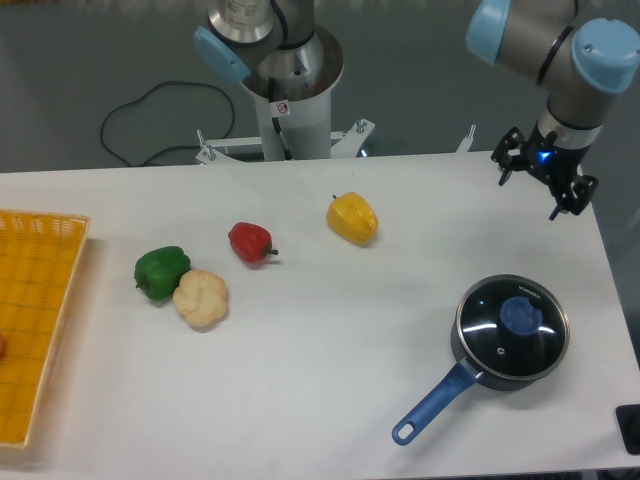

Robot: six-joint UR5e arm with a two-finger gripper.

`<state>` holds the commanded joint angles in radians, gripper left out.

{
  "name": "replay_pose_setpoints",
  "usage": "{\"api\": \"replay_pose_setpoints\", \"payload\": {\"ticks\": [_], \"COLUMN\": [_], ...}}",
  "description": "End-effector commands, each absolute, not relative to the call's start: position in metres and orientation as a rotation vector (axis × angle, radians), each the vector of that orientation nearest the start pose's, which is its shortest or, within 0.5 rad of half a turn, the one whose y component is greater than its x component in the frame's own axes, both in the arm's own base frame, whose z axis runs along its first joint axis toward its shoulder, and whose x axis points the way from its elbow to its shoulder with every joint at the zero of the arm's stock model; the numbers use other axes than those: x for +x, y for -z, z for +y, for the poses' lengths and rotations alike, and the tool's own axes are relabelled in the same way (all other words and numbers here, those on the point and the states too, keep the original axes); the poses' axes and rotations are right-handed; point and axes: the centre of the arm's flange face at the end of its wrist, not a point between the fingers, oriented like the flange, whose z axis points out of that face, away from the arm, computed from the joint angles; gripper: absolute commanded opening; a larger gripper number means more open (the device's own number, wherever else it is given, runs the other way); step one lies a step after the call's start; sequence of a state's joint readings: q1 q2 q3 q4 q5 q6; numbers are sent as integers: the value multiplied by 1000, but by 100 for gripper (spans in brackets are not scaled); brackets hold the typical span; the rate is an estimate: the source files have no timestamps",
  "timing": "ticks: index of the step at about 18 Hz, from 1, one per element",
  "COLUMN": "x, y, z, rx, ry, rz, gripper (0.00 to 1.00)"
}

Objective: Open the lid
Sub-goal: 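Move the gripper down toward the glass lid of the saucepan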

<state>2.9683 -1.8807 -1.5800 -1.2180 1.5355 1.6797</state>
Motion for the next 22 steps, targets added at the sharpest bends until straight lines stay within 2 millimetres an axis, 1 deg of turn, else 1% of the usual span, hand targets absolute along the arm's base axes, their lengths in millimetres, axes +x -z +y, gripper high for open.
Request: {"api": "replay_pose_setpoints", "payload": {"ticks": [3, 5, 7, 9, 11, 15, 17, 18, 19, 20, 21, 22], "x": [-574, -571, -566, -562, -567, -564, -564, -562, -562, -563, -565, -565], "y": [-348, -345, -336, -320, -322, -326, -325, -327, -332, -335, -340, -341], "z": [238, 246, 250, 242, 239, 245, 249, 259, 273, 279, 282, 283], "rx": [-3070, -3069, -3067, -3056, -3024, -3022, -3033, -3032, -3033, -3035, -3032, -3034], "ry": [-50, -43, -28, -37, -99, -112, -105, -108, -123, -131, -144, -144], "rz": [432, 451, 456, 433, 411, 388, 300, 239, 177, 130, 117, 114], "gripper": [100, 100, 100, 100, 100, 100, 100, 100, 100, 100, 100, 100]}}
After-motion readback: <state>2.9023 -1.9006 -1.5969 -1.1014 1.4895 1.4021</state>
